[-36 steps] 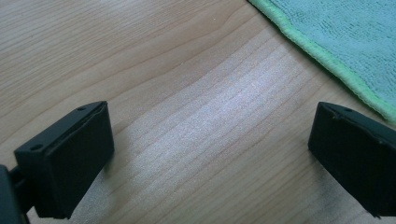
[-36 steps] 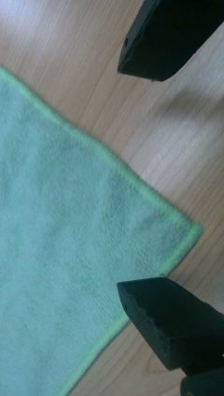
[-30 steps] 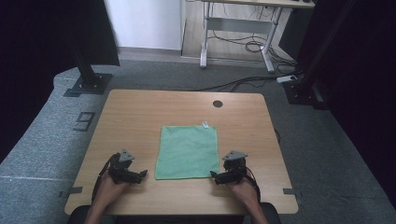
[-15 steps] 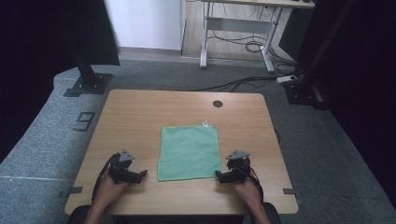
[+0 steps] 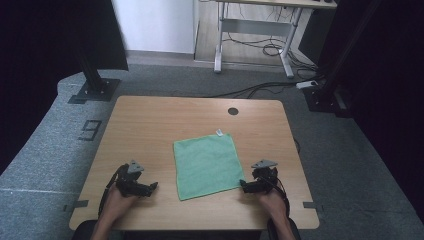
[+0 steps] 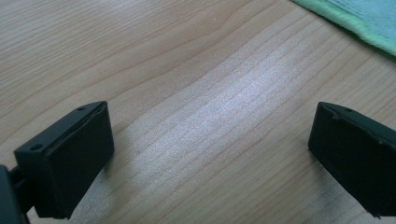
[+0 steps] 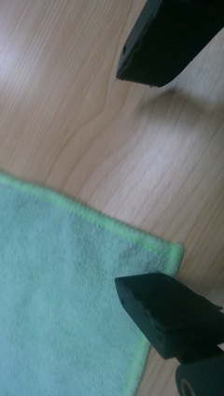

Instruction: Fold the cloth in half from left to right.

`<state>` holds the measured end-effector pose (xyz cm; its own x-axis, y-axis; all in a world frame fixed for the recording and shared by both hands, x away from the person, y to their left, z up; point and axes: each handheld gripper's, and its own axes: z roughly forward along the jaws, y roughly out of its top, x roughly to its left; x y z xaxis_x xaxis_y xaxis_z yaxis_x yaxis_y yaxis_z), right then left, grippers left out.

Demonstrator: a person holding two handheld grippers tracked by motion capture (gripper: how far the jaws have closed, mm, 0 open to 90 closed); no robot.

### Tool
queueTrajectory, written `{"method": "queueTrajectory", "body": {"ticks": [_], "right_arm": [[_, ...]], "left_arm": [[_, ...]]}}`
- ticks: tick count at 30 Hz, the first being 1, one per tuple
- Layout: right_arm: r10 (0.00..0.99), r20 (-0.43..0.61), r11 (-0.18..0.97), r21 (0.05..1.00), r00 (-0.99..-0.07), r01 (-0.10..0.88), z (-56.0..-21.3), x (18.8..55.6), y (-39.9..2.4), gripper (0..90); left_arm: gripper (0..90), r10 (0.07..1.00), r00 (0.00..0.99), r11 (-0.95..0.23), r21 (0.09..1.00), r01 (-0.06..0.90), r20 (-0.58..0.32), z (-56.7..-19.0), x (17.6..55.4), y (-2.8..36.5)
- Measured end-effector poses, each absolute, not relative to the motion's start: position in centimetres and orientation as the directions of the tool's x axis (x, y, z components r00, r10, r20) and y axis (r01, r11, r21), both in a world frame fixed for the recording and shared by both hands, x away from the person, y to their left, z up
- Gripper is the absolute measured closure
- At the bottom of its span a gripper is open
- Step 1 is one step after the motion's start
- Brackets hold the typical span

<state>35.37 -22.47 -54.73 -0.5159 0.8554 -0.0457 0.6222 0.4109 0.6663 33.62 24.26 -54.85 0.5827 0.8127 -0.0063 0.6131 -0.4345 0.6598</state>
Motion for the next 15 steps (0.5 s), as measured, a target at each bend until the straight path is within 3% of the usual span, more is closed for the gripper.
{"method": "queueTrajectory", "body": {"ticks": [15], "right_arm": [[0.897,-0.005,0.332,0.668,-0.442,0.666,-54.9,36.0,-25.0,3.2]], "left_arm": [[0.0,0.821,0.571,-0.422,0.662,0.619,-0.011,-54.8,34.7,23.7]]}}
